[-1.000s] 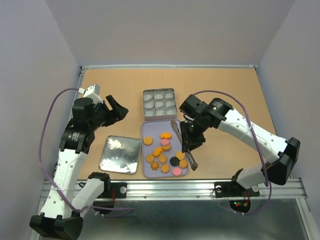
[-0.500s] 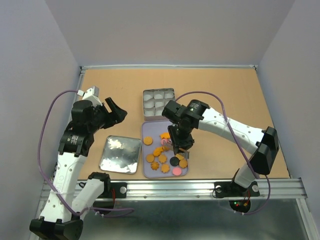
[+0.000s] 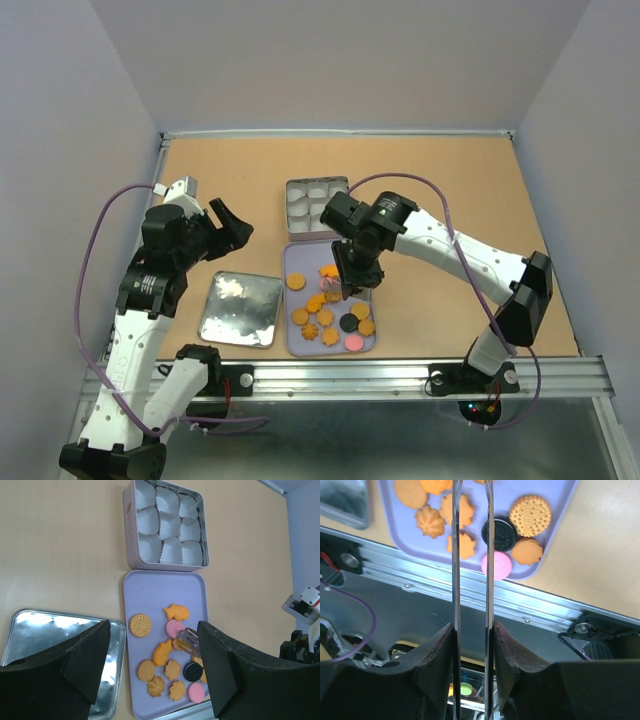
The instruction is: Pack the cookies
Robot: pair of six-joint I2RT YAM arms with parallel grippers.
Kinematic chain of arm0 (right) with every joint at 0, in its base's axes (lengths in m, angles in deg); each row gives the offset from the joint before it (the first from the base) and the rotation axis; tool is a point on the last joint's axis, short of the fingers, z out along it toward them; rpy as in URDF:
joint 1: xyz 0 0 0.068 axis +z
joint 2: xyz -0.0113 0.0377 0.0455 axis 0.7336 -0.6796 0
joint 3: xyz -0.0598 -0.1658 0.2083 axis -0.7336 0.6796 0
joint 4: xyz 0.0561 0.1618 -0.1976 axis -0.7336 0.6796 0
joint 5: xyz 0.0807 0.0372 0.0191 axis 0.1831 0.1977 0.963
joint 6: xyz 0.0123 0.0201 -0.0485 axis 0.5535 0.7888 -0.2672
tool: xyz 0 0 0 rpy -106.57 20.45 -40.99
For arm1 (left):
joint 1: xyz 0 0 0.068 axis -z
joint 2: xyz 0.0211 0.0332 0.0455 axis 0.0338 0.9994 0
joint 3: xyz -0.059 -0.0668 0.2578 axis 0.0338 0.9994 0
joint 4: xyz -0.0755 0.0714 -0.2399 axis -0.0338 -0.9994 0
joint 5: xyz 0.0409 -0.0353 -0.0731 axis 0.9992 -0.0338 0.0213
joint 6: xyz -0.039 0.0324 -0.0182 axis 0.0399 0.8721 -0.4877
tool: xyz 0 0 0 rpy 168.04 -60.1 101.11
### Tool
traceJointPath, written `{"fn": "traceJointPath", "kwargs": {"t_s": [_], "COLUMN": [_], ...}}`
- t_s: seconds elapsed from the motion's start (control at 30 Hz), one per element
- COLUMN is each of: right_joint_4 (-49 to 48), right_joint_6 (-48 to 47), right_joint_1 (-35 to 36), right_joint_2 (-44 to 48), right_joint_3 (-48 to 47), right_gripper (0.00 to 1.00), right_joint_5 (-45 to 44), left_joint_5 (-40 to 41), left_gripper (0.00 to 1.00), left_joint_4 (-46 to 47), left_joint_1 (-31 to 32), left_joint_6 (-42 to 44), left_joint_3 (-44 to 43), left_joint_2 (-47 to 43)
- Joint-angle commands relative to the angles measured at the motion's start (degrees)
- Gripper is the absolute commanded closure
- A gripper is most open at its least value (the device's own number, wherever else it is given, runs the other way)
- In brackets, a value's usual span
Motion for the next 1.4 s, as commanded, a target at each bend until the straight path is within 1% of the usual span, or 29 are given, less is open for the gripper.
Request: {"fn": "traceJointPath", "kwargs": {"t_s": [0.0, 0.17, 0.33, 0.5, 0.67, 0.77, 1.03, 1.17, 1.37], "right_joint_4": [2.59, 2.59, 2.59, 2.59, 2.59, 2.59, 2.07, -0.39, -2.15], "right_joint_6": [1.53, 1.88, 1.88, 1.62, 1.01, 0.13, -1.72, -2.77, -3.74], "right_joint_1": [0.74, 0.74, 0.74, 0.66, 0.74, 0.74, 0.66, 0.74, 0.74], "right_joint_2": [0.17, 0.25, 0.69, 0.69, 0.34, -0.62, -3.08, -3.09, -3.97], "right_joint_3": [-6.69, -9.07, -9.25, -9.34, -10.30, -10.22, -7.85, -4.77, -3.80], "right_gripper": [0.60, 0.60, 0.59, 0.55, 0.47, 0.44, 0.43, 0.43, 0.43], "right_joint_5": [-1.47, -2.87, -5.86, -9.90, -15.25, -16.67, -15.89, -14.31, -12.72], "left_joint_5": [0.34, 0.34, 0.25, 0.34, 0.34, 0.51, 1.57, 2.01, 2.88], "left_gripper": [0.19, 0.19, 0.19, 0.19, 0.19, 0.19, 0.19, 0.19, 0.19], "left_joint_4": [0.86, 0.94, 0.94, 0.86, 0.77, 0.50, -0.64, -1.43, -2.83], "left_joint_1": [0.37, 0.28, 0.37, 0.37, 0.37, 0.28, 0.28, 0.28, 0.28], "left_joint_6": [1.10, 1.18, 1.36, 1.36, 1.18, 1.18, 0.48, 0.04, -0.14], "left_joint_3": [0.42, 0.25, -0.54, -1.60, -2.56, -3.00, -3.09, -2.56, -2.04], "left_joint_2": [-0.40, -0.13, 0.66, 1.45, 2.06, 2.33, 1.36, 0.04, -1.45]}}
